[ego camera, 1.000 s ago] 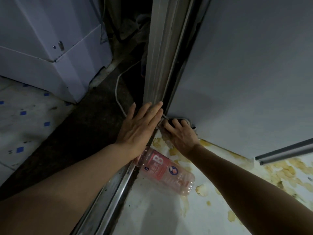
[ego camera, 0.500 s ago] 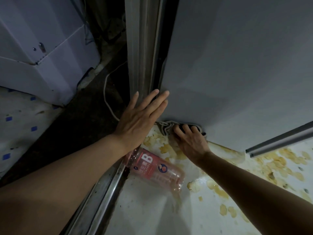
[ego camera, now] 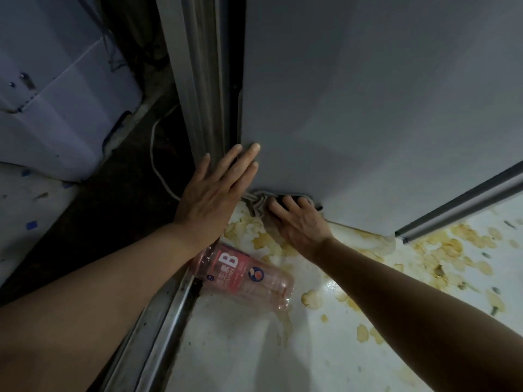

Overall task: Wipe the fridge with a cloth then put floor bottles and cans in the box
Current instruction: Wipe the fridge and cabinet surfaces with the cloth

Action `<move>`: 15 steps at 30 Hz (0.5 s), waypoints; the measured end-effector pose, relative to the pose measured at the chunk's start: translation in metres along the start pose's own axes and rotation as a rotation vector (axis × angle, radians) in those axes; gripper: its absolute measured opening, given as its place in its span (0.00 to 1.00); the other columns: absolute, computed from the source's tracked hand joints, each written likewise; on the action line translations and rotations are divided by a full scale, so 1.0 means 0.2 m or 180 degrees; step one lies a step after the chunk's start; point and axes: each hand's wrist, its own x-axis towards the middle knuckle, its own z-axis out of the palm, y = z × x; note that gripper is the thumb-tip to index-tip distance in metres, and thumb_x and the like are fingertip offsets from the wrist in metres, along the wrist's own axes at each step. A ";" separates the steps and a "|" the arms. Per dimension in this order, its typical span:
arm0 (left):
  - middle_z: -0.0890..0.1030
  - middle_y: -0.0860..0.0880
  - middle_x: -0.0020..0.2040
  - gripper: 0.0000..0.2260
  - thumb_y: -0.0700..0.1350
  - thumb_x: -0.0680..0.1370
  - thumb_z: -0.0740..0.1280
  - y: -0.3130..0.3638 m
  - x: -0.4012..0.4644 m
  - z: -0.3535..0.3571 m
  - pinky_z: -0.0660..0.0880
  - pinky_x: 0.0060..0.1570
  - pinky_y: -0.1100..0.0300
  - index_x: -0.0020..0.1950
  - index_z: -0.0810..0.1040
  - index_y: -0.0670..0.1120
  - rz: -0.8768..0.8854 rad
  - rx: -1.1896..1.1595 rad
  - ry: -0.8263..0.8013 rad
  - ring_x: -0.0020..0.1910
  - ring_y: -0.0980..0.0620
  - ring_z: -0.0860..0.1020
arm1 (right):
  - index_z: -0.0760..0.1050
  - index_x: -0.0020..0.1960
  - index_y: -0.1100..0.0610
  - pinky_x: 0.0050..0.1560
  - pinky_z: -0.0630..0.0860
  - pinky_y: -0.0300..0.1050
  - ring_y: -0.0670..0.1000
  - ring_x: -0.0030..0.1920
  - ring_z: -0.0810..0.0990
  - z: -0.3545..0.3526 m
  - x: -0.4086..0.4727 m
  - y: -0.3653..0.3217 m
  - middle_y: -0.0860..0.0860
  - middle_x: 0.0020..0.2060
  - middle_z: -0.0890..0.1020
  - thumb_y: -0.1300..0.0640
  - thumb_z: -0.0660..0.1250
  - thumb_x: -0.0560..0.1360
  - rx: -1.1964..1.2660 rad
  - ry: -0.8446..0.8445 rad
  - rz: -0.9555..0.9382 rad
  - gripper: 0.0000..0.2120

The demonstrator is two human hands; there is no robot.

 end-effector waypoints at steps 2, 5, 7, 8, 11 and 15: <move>0.49 0.45 0.77 0.31 0.35 0.71 0.61 0.02 0.00 -0.01 0.60 0.67 0.40 0.75 0.59 0.42 0.0051 -0.0003 0.0120 0.75 0.45 0.55 | 0.61 0.72 0.50 0.48 0.69 0.48 0.55 0.56 0.69 0.04 -0.08 0.05 0.53 0.66 0.66 0.56 0.62 0.74 -0.0014 -0.0093 0.0035 0.27; 0.60 0.46 0.75 0.28 0.35 0.72 0.52 0.09 0.01 -0.04 0.64 0.65 0.40 0.73 0.64 0.43 0.0388 0.0045 0.0438 0.73 0.45 0.62 | 0.64 0.71 0.51 0.47 0.69 0.48 0.54 0.55 0.71 0.07 -0.19 0.10 0.51 0.65 0.68 0.55 0.63 0.74 -0.0133 -0.0175 0.0121 0.26; 0.63 0.47 0.74 0.29 0.33 0.71 0.52 0.15 0.04 -0.06 0.65 0.64 0.40 0.72 0.66 0.43 0.0606 -0.0010 0.0567 0.72 0.45 0.65 | 0.69 0.69 0.52 0.46 0.71 0.47 0.53 0.53 0.73 0.09 -0.27 0.13 0.50 0.63 0.72 0.53 0.67 0.72 -0.0173 -0.0187 0.0205 0.25; 0.63 0.47 0.74 0.29 0.32 0.70 0.53 0.19 0.06 -0.06 0.64 0.64 0.39 0.72 0.66 0.43 0.0711 -0.0051 0.0606 0.72 0.45 0.65 | 0.73 0.66 0.51 0.44 0.72 0.46 0.52 0.50 0.75 0.10 -0.31 0.15 0.49 0.60 0.75 0.53 0.69 0.70 -0.0178 -0.0179 0.0245 0.24; 0.63 0.49 0.74 0.29 0.32 0.72 0.52 0.32 0.15 -0.11 0.64 0.64 0.40 0.73 0.64 0.45 0.1044 0.0000 0.0695 0.72 0.46 0.64 | 0.80 0.57 0.49 0.39 0.73 0.44 0.50 0.45 0.78 0.13 -0.45 0.22 0.47 0.53 0.79 0.50 0.74 0.65 -0.0175 -0.0229 0.0330 0.20; 0.64 0.50 0.74 0.29 0.34 0.72 0.47 0.46 0.25 -0.14 0.65 0.65 0.42 0.72 0.66 0.45 0.1139 0.0141 0.0740 0.71 0.48 0.65 | 0.74 0.64 0.50 0.45 0.73 0.46 0.52 0.50 0.76 0.19 -0.63 0.29 0.49 0.58 0.75 0.54 0.64 0.73 -0.0156 -0.0513 0.0497 0.19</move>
